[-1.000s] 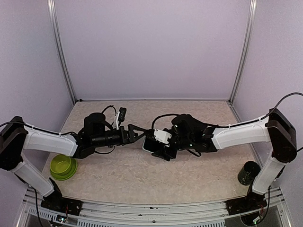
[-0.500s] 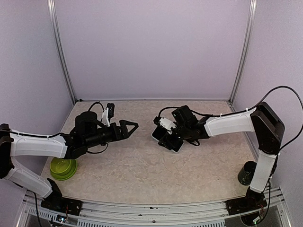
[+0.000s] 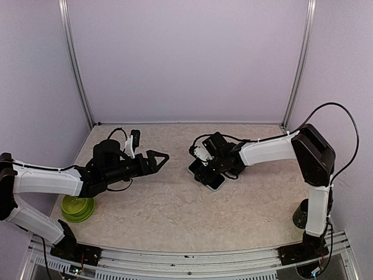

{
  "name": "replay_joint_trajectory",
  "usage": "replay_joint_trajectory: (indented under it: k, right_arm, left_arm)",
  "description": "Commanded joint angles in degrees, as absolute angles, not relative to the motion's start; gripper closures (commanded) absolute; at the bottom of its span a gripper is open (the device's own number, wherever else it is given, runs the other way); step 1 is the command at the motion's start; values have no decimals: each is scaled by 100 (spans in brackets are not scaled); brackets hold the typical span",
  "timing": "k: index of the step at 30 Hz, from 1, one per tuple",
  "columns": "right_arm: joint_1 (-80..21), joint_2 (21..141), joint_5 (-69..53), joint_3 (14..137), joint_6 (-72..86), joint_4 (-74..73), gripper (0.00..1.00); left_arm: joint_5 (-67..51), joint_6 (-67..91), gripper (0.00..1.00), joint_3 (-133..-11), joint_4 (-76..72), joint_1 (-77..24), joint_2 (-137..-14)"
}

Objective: Put the phone into the phone case
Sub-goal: Place the phone with the phone case at the center of the board.

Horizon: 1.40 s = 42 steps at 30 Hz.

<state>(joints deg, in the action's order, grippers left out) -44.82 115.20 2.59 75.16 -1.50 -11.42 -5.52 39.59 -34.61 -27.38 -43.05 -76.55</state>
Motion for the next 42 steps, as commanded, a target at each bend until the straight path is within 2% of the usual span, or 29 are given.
replay_joint_trajectory:
  k: [1, 17, 42]
  right_arm:
    - [-4415, 11657, 525, 7691, 180, -1191, 37]
    - [-4368, 11783, 862, 7672, 207, -1256, 32]
    - [-4319, 11729, 1095, 7684, -134, -1301, 7]
  left_arm:
    - [-512, 3943, 1, -3375, -2820, -4289, -7653]
    - [-549, 4059, 1, -3340, -2924, -4296, -7747]
    - [-564, 4118, 1, -3357, -2970, -4289, -7805]
